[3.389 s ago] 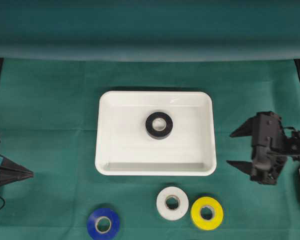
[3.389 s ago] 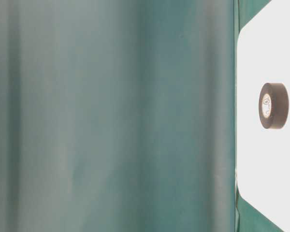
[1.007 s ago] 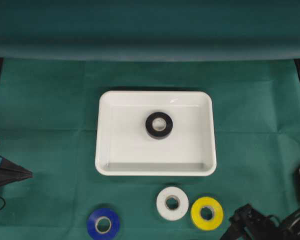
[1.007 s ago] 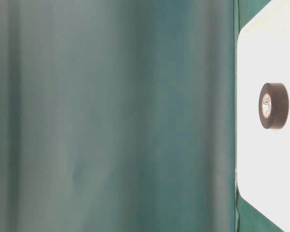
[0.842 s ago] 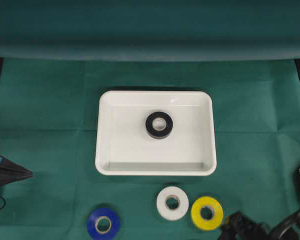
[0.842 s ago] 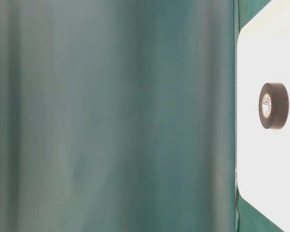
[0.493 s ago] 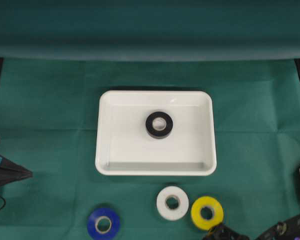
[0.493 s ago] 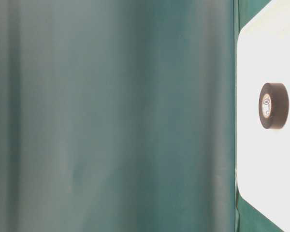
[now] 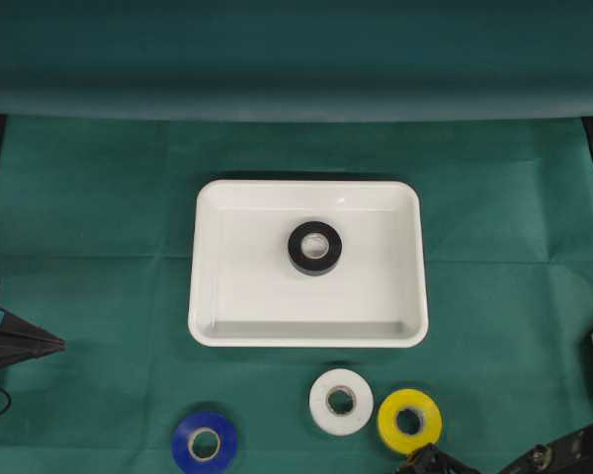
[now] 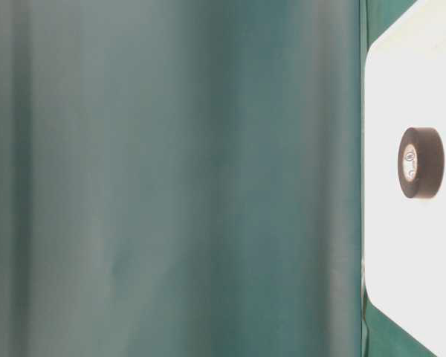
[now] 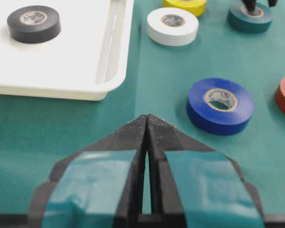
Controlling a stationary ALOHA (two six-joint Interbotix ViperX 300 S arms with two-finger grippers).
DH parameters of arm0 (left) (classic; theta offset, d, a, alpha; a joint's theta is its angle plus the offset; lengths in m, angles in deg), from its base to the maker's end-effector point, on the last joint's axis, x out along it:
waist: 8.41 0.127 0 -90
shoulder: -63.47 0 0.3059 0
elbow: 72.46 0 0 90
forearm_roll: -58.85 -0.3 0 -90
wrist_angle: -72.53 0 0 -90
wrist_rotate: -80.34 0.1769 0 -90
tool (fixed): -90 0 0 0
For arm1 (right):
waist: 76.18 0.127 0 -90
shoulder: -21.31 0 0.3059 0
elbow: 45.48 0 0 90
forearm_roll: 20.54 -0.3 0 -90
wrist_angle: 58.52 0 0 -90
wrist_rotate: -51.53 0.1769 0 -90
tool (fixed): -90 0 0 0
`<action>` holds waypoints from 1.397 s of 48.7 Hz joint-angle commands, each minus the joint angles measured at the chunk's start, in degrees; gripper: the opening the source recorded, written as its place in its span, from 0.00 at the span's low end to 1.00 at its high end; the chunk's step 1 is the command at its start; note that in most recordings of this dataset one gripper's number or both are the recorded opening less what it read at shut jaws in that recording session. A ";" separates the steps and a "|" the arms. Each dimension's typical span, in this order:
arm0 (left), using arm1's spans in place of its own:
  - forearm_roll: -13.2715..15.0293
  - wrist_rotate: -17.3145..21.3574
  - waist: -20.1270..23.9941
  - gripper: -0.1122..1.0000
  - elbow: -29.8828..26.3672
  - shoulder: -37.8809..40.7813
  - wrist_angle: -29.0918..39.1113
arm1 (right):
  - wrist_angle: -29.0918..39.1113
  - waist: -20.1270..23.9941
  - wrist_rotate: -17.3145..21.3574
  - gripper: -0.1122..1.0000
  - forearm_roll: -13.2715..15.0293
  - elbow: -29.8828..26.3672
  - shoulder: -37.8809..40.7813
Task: Put the tape into the white case with the right arm.
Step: 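Lower the right gripper onto the teal tape roll and grasp it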
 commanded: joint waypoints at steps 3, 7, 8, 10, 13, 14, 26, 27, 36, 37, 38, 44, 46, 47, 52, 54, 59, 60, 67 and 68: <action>0.00 0.00 0.00 0.10 -0.79 0.53 -0.26 | -0.26 0.26 0.09 0.72 0.26 -1.49 0.62; 0.09 0.00 0.00 0.10 -0.79 0.44 -0.26 | -0.26 0.26 0.09 0.72 0.09 -1.76 1.32; 0.09 0.00 0.00 0.10 -0.79 0.53 -0.26 | -0.18 0.26 0.18 0.72 0.26 -1.85 1.49; 0.09 0.00 0.00 0.10 -0.79 0.53 -0.26 | -0.26 0.26 0.18 0.72 0.26 -1.93 1.76; 0.09 0.09 0.00 0.10 -0.79 0.53 -0.26 | -0.18 0.26 0.18 0.72 0.26 -2.11 2.02; 0.00 0.00 0.00 0.10 -0.79 0.44 -0.26 | -0.18 0.26 0.18 0.72 0.26 -2.11 2.11; 0.09 0.09 0.00 0.10 -0.79 0.53 -0.26 | 0.18 0.18 0.18 0.60 0.26 -2.55 2.02; 0.09 0.00 0.00 0.10 -0.79 0.44 -0.26 | 0.35 0.26 0.18 0.57 0.26 -2.64 1.93; 0.09 0.00 -0.09 0.10 -0.79 0.44 -0.26 | 2.46 0.18 0.18 0.20 0.26 -3.43 1.49; 0.09 0.00 0.00 0.10 -0.79 0.53 -0.26 | 2.72 0.18 0.18 0.19 0.26 -3.52 1.23; 0.09 0.00 -0.09 0.10 -0.79 0.53 -0.26 | 2.81 0.18 0.18 0.19 0.26 -3.60 1.14; 0.09 0.00 0.00 0.10 -0.79 0.44 -0.26 | 3.34 0.18 0.18 0.13 0.26 -3.69 0.79; 0.09 0.00 0.00 0.10 -0.79 0.53 -0.26 | 3.34 0.18 0.18 0.12 0.26 -3.78 0.70; 0.09 0.00 0.00 0.10 -0.79 0.44 -0.26 | 3.34 0.18 0.09 0.12 0.26 -3.78 0.70; 0.09 0.00 -0.09 0.10 -0.79 0.53 -0.26 | 3.34 0.18 0.09 0.12 0.26 -3.87 0.53; 0.09 0.00 -0.09 0.10 -0.79 0.53 -0.26 | 3.34 0.18 0.09 0.12 0.26 -3.96 0.53; 0.09 0.00 -0.09 0.10 -0.79 0.53 -0.26 | 3.34 0.18 0.09 0.12 0.26 -4.04 0.53; 0.09 0.00 -0.09 0.10 -0.79 0.44 -0.26 | 3.34 0.18 0.09 0.12 0.26 -4.04 0.53; 0.09 0.09 0.00 0.10 -0.79 0.44 -0.26 | 3.43 0.18 0.09 0.12 0.26 -4.66 0.26; 0.09 0.00 0.00 0.10 -0.79 0.44 -0.26 | 3.60 0.18 0.09 0.12 0.26 -4.92 0.00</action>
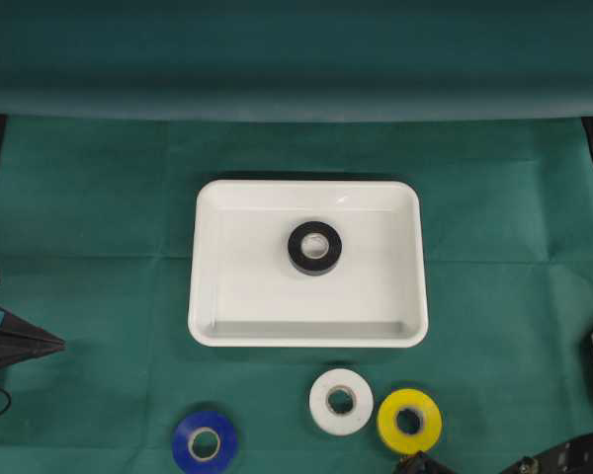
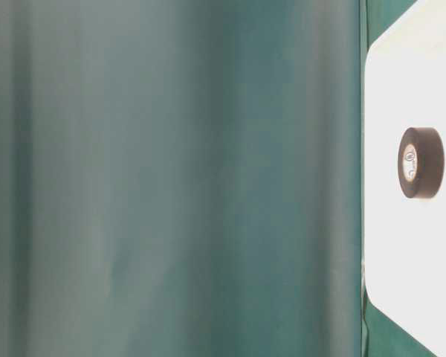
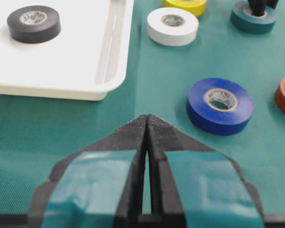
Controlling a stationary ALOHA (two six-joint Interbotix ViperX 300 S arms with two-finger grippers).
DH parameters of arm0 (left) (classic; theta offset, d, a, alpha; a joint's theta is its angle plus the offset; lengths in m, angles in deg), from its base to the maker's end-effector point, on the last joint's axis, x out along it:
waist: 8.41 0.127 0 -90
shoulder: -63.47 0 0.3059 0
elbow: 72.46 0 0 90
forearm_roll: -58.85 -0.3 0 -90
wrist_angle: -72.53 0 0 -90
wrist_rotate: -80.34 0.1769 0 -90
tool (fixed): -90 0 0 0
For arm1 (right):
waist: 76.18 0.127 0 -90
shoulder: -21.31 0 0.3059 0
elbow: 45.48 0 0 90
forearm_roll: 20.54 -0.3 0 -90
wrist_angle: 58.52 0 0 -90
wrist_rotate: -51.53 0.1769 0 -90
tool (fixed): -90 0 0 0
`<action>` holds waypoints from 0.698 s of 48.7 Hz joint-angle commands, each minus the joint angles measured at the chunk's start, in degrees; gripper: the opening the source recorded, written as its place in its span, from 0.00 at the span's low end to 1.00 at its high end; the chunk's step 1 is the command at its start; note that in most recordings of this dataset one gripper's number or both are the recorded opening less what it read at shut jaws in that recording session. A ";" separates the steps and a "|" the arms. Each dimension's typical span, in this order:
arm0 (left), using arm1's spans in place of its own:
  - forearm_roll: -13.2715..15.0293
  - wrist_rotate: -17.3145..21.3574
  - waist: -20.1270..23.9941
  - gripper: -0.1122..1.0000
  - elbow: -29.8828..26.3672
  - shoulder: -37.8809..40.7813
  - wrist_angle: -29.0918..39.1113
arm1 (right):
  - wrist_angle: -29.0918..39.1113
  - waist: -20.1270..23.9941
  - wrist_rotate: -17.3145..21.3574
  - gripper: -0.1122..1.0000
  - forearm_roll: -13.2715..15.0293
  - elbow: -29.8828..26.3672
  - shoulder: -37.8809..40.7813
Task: Put the tape into the white case with the right arm.
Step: 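Lower the right gripper onto the teal tape roll and grasp it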
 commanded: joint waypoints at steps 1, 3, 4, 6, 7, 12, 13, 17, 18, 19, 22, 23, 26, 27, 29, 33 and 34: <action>0.09 0.09 -0.09 0.10 -0.79 0.53 -0.26 | 0.18 -0.18 0.09 0.12 0.18 -1.93 -2.29; 0.09 0.09 0.00 0.10 -0.79 0.44 -0.26 | 0.53 -0.09 0.18 0.12 0.00 -2.55 -2.72; 0.09 0.00 -0.09 0.10 -0.79 0.53 -0.26 | 0.88 0.00 0.18 0.12 0.18 -2.90 -2.81; 0.09 0.00 0.00 0.10 -0.79 0.53 -0.26 | 1.67 0.18 0.09 0.12 0.18 -3.60 -3.25; 0.09 0.00 0.00 0.10 -0.79 0.44 -0.26 | 2.11 0.35 0.09 0.12 0.00 -3.96 -3.43; 0.09 0.00 -0.09 0.10 -0.79 0.53 -0.26 | 5.54 0.88 0.09 0.12 0.00 -5.80 -4.13; 0.09 0.00 -0.09 0.10 -0.79 0.44 -0.26 | 6.24 1.05 0.00 0.12 0.18 -6.15 -4.31; 0.09 0.00 -0.09 0.10 -0.79 0.44 -0.26 | 8.88 1.32 0.09 0.12 0.18 -7.29 -4.66; 0.09 0.00 0.00 0.10 -0.79 0.53 -0.26 | 9.58 1.41 0.09 0.12 0.00 -7.56 -4.66; 0.09 0.00 0.00 0.10 -0.79 0.53 -0.26 | 9.93 1.41 0.09 0.12 0.18 -7.73 -4.66; 0.09 0.00 0.00 0.10 -0.79 0.53 -0.26 | 10.28 1.49 0.09 0.12 0.18 -7.91 -4.66; 0.09 0.00 0.00 0.10 -0.79 0.44 -0.26 | 10.28 1.49 0.09 0.12 0.18 -8.00 -4.66; 0.09 0.00 0.00 0.10 -0.79 0.53 -0.26 | 10.20 1.49 0.09 0.12 0.00 -8.09 -4.48; 0.09 0.00 0.00 0.10 -0.79 0.53 -0.26 | 10.20 1.49 0.09 0.12 0.18 -8.17 -4.39; 0.09 0.00 0.00 0.10 -0.79 0.53 -0.26 | 10.02 1.49 0.09 0.12 0.18 -8.26 -4.13; 0.09 0.09 -0.09 0.10 -0.79 0.53 -0.26 | 9.49 1.49 0.09 0.12 0.00 -9.23 -3.25; 0.09 0.00 -0.09 0.10 -0.79 0.53 -0.26 | 9.32 1.49 0.09 0.12 0.18 -9.49 -2.81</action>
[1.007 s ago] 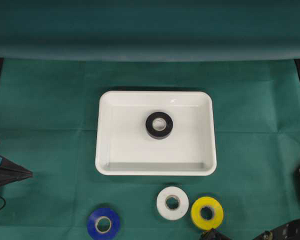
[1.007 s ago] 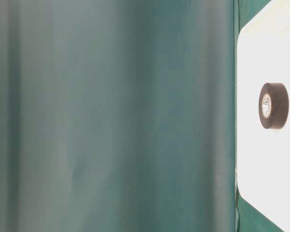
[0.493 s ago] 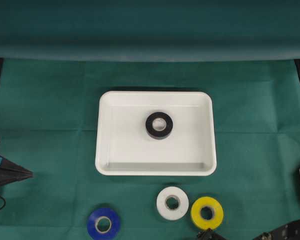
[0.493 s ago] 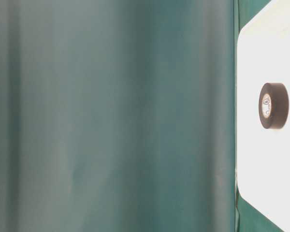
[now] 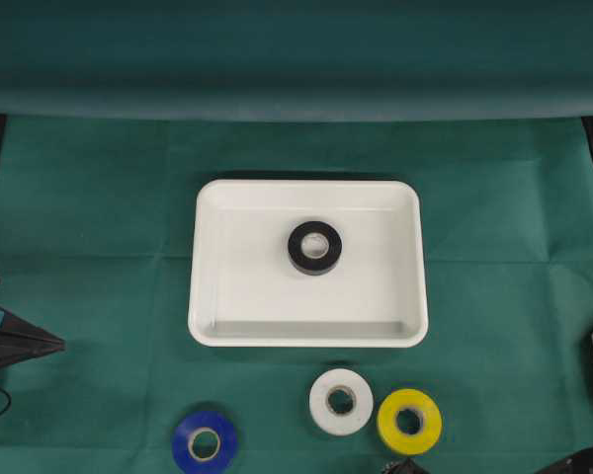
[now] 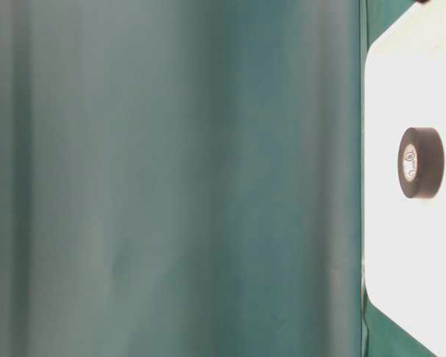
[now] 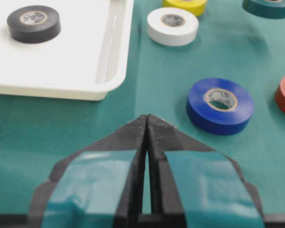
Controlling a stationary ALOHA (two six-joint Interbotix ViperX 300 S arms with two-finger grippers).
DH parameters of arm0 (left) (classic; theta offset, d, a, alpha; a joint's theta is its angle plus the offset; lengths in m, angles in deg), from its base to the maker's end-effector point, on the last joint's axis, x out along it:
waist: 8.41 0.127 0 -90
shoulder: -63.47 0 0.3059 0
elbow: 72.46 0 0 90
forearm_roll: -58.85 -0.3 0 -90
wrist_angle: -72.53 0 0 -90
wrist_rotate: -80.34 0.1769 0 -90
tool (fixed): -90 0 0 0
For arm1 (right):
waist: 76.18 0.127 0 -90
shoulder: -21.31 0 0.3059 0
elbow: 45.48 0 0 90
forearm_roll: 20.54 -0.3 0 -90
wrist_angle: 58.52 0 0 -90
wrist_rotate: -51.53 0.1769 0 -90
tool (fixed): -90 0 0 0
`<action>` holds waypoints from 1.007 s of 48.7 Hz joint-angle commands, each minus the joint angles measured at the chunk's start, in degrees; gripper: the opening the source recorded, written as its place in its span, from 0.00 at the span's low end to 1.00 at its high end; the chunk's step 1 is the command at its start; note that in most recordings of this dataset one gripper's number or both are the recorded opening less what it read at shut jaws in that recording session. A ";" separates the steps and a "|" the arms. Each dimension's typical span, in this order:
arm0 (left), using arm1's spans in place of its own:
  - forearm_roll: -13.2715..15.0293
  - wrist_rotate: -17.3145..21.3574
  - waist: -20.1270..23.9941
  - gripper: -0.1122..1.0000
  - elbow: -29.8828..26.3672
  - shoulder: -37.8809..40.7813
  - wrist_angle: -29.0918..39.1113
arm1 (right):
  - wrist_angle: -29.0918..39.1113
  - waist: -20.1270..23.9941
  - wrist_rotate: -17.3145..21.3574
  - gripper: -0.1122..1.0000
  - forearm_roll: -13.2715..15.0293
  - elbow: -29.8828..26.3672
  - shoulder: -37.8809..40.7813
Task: Put the tape into the white case with the right arm.
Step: 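Lower the right gripper onto the teal tape roll and grasp it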
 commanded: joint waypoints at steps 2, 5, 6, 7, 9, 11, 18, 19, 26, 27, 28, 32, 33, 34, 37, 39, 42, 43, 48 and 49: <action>0.00 0.00 -0.09 0.10 -0.79 0.53 -0.26 | -0.88 0.26 0.09 0.12 0.18 -3.08 0.44; 0.00 0.00 -0.09 0.10 -0.79 0.53 -0.26 | -0.70 0.26 0.09 0.12 0.18 -4.92 1.76; 0.00 0.00 0.00 0.10 -0.79 0.53 -0.26 | -0.70 0.26 0.09 0.12 0.18 -5.54 2.29; 0.00 0.00 0.00 0.10 -0.79 0.53 -0.26 | -0.62 0.26 0.09 0.12 0.18 -6.24 2.72; 0.00 0.00 -0.09 0.10 -0.79 0.53 -0.26 | -0.44 0.26 0.09 0.12 0.18 -7.65 3.69; 0.00 0.09 0.00 0.10 -0.79 0.53 -0.26 | -0.35 0.26 0.09 0.12 0.18 -8.96 4.57; 0.00 0.00 -0.09 0.10 -0.79 0.53 -0.26 | -0.26 0.26 0.09 0.12 0.18 -13.36 7.56; 0.00 0.00 0.00 0.10 -0.79 0.44 -0.26 | -0.26 0.26 0.09 0.12 0.18 -13.80 7.91; 0.00 0.09 0.00 0.10 -0.79 0.44 -0.26 | -0.26 -0.26 0.00 0.12 0.18 -15.21 8.88; 0.00 0.09 0.00 0.10 -0.79 0.53 -0.26 | -0.26 -0.44 0.00 0.12 0.18 -15.21 8.88; 0.00 0.00 -0.09 0.10 -0.79 0.53 -0.26 | -0.26 -0.62 0.00 0.12 0.18 -15.21 8.88; 0.00 0.00 0.00 0.10 -0.79 0.53 -0.26 | 0.00 -2.11 -0.09 0.12 0.18 -15.12 8.70; 0.00 0.00 0.00 0.10 -0.79 0.44 -0.26 | 0.09 -2.64 -0.09 0.12 0.18 -15.12 8.61; 0.00 0.00 0.00 0.10 -0.79 0.53 -0.26 | 0.35 -3.08 -0.09 0.12 0.18 -15.03 8.61; 0.00 0.00 -0.09 0.10 -0.79 0.53 -0.26 | 0.97 -4.66 -0.44 0.12 0.18 -14.94 8.53; 0.00 0.09 -0.09 0.10 -0.79 0.53 -0.26 | 1.41 -5.89 -0.53 0.12 0.18 -15.03 8.53; 0.00 0.00 0.00 0.10 -0.79 0.53 -0.26 | 1.93 -7.82 -0.62 0.12 0.44 -14.94 8.26; 0.00 0.00 0.00 0.10 -0.79 0.53 -0.26 | 2.11 -8.61 -0.62 0.12 0.62 -15.03 8.09; 0.00 0.09 0.00 0.10 -0.79 0.44 -0.26 | 2.99 -12.30 -0.62 0.12 1.85 -15.03 7.21; 0.00 0.09 0.00 0.10 -0.79 0.53 -0.26 | 3.25 -13.36 -0.62 0.12 2.37 -15.03 6.86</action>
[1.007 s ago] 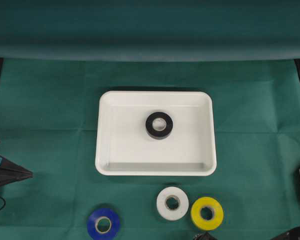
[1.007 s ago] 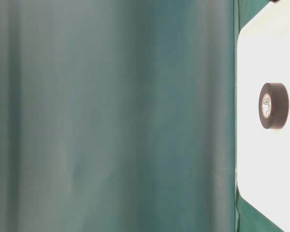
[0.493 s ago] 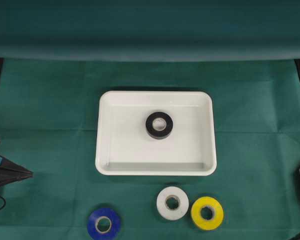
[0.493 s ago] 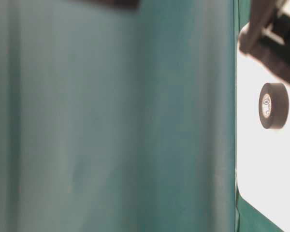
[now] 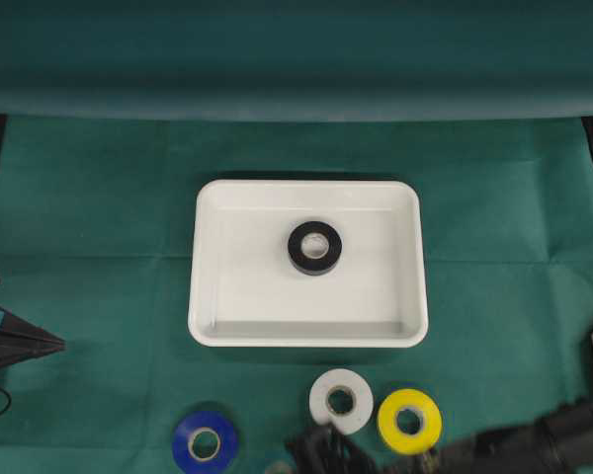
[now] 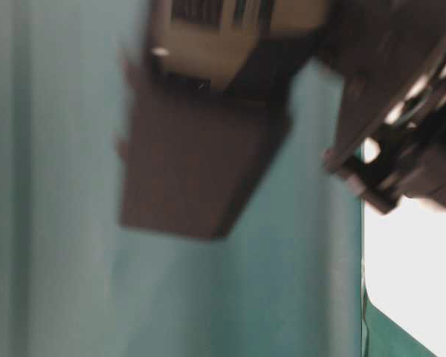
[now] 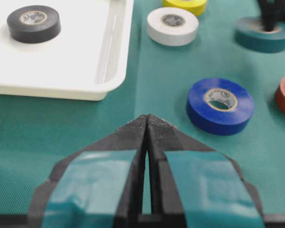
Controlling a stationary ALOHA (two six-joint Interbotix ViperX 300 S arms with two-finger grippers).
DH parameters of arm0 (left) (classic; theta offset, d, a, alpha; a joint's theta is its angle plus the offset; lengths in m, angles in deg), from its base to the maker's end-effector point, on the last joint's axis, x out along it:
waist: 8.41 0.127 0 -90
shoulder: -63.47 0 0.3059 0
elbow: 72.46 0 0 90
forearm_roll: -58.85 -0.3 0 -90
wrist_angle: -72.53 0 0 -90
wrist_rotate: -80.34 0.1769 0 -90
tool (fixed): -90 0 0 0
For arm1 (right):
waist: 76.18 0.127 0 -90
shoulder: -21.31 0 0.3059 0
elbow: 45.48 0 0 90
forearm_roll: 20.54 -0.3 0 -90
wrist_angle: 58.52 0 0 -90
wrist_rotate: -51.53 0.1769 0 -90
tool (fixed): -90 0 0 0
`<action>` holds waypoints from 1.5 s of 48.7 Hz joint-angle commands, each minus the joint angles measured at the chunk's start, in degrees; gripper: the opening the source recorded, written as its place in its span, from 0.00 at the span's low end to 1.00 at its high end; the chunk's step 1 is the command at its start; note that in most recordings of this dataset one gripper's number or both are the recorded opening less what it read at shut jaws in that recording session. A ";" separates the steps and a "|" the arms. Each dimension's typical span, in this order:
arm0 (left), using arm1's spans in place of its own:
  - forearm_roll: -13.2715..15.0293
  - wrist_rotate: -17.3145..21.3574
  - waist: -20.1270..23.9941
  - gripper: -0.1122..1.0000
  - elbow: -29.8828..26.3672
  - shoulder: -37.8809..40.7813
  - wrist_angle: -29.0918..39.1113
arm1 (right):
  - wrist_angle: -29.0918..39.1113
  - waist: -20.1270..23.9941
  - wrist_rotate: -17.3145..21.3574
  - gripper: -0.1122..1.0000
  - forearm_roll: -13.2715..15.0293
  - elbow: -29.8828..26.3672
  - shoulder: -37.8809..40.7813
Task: Put the tape into the white case with the right arm.
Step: 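Lower the right gripper onto the teal tape roll and grasp it, then lift the teal tape and place it in the tray's lower left, then open the right gripper and retract it to the right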
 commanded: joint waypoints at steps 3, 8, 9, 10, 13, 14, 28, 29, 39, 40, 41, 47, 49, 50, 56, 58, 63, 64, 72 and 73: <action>0.00 0.09 0.00 0.10 -0.79 0.53 -0.26 | 0.79 -4.92 -0.09 0.12 2.55 -1.14 -3.78; 0.00 0.00 0.00 0.10 -0.79 0.53 -0.26 | 1.05 -8.17 -0.09 0.12 5.01 -1.14 -4.48; 0.00 0.09 -0.09 0.10 -0.79 0.53 -0.26 | 1.05 -8.79 -0.09 0.12 5.45 -1.14 -4.48; 0.00 0.00 0.00 0.10 -0.79 0.53 -0.26 | 1.05 -9.40 -0.18 0.12 5.89 -1.14 -4.57; 0.00 0.00 -0.09 0.10 -0.79 0.53 -0.26 | 0.97 -11.25 -0.09 0.12 7.12 -1.14 -4.48; 0.00 0.00 -0.09 0.10 -0.79 0.53 -0.26 | 0.88 -11.78 -0.09 0.12 7.47 -1.14 -4.48; 0.00 0.00 -0.09 0.10 -0.79 0.44 -0.26 | -1.14 -18.98 -0.18 0.12 9.93 -1.05 -4.22; 0.00 0.00 -0.09 0.10 -0.79 0.44 -0.26 | -1.32 -19.42 -0.18 0.12 10.02 -1.05 -4.13; 0.00 0.00 -0.09 0.10 -0.79 0.53 -0.26 | -3.69 -23.20 -0.09 0.12 10.46 -1.05 -3.43; 0.00 0.00 -0.09 0.10 -0.79 0.53 -0.26 | -3.96 -23.47 -0.09 0.12 10.46 -1.05 -3.25; 0.00 0.00 -0.09 0.10 -0.79 0.53 -0.26 | -4.22 -23.64 -0.09 0.12 10.46 -1.05 -3.25; 0.00 0.00 -0.09 0.10 -0.79 0.53 -0.26 | -6.15 -24.52 0.35 0.12 10.46 -1.14 -2.72; 0.00 0.09 0.00 0.10 -0.79 0.53 -0.26 | -6.68 -24.79 0.53 0.12 10.46 -1.05 -2.64; 0.00 0.00 -0.09 0.10 -0.79 0.53 -0.26 | -6.86 -24.87 0.53 0.12 10.46 -1.05 -2.55; 0.00 0.00 0.00 0.10 -0.79 0.53 -0.26 | -7.21 -24.96 0.62 0.12 10.46 -1.05 -1.76; 0.00 0.00 0.00 0.10 -0.79 0.53 -0.26 | -7.12 -24.96 0.70 0.12 10.46 -1.05 -1.58; -0.09 0.00 0.00 0.10 -0.79 0.44 -0.26 | -7.12 -24.96 0.70 0.12 10.46 -0.88 -1.41; 0.00 0.09 -0.09 0.10 -0.79 0.53 -0.26 | -7.03 -24.96 0.70 0.13 10.46 -0.79 -1.49; 0.00 0.00 0.00 0.10 -0.79 0.53 -0.26 | -6.94 -24.96 0.79 0.47 10.46 -0.79 -1.41; 0.00 0.00 0.00 0.10 -0.79 0.53 -0.26 | -6.94 -24.96 0.79 0.53 10.46 -0.79 -1.41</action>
